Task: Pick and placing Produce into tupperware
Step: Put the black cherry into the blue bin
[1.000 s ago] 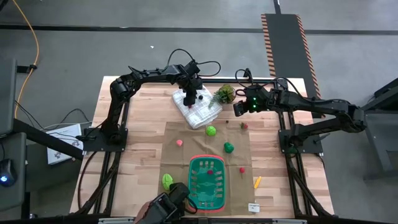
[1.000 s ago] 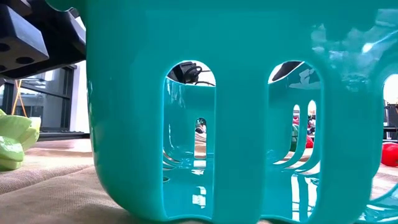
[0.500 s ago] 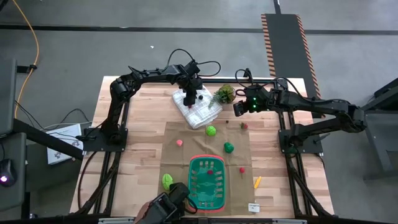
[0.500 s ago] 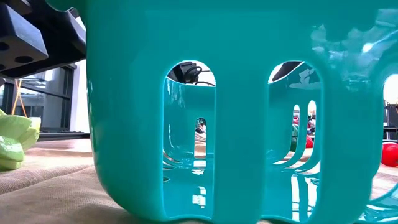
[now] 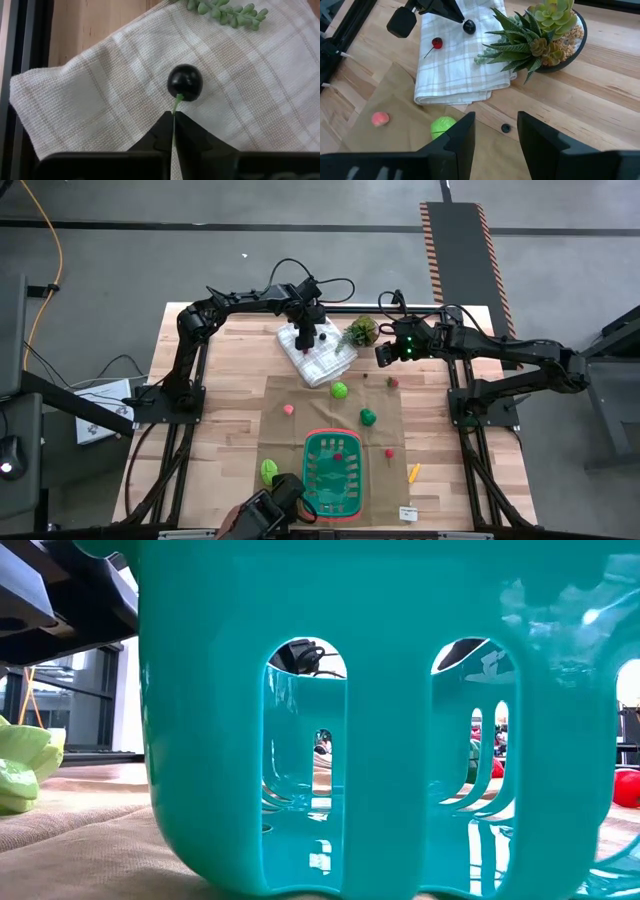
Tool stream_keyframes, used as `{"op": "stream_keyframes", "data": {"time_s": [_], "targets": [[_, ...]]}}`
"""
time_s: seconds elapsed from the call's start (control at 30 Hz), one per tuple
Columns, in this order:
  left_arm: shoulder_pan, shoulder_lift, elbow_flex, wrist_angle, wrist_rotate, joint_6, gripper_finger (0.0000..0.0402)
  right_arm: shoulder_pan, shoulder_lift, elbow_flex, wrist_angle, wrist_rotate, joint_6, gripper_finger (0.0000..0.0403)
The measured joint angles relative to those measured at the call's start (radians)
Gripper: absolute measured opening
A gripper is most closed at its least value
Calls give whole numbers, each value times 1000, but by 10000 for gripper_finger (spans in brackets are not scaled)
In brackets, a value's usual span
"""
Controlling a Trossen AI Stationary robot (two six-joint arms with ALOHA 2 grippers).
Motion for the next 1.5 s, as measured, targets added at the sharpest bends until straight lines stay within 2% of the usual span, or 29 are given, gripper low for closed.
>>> {"op": "stream_keyframes", "data": {"time_s": [0.37,0.6,1.0,1.17,1.4,1.5], "targets": [[0,0,0,-7,0,-3,2,0,0,0,0,2,0,138],[-1,0,18,-103,0,-3,1,0,0,0,0,2,0,138],[-1,0,258,-226,21,5,0,0,0,0,0,2,-8,138],[-1,-1,373,-336,28,5,0,0,0,0,1,2,-15,138],[-3,-1,506,-498,181,-6,0,0,0,0,1,-13,-45,138],[-17,-4,533,-545,203,-10,0,0,0,0,1,-25,-51,138]]}}
